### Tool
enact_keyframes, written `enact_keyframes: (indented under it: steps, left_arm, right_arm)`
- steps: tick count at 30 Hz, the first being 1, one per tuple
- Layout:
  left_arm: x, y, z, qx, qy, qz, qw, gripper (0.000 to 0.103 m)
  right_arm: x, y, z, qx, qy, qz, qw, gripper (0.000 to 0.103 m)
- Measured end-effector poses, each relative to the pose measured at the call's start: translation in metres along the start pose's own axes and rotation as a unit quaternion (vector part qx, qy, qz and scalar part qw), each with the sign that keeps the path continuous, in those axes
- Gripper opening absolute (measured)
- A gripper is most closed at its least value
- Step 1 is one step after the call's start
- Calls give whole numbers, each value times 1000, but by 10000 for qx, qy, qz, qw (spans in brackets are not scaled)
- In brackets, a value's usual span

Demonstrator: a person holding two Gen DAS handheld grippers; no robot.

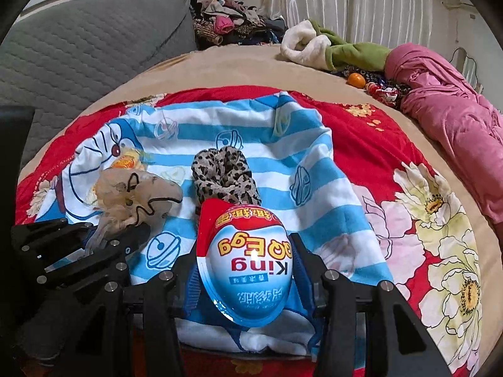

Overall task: Organize objects
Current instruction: 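Lower the scrunchie and the King Egg onto the striped cloth and open both tools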

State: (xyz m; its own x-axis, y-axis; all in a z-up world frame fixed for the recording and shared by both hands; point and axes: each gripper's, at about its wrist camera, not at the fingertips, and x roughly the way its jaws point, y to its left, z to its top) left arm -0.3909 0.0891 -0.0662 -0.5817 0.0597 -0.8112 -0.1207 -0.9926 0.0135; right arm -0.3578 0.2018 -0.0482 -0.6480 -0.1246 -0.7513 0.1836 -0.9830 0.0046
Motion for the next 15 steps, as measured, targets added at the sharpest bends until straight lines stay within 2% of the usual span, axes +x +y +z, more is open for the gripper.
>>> enact_keyframes:
  steps: [10, 15]
  left_arm:
    - [5, 0, -1, 14, 187, 26, 9998, 17]
    - [4, 2, -2, 2, 200, 2, 9998, 19]
  right_arm:
    - [12, 1, -5, 3, 296, -52, 9995, 50]
    - [12, 1, -5, 2, 293, -48, 9996, 50]
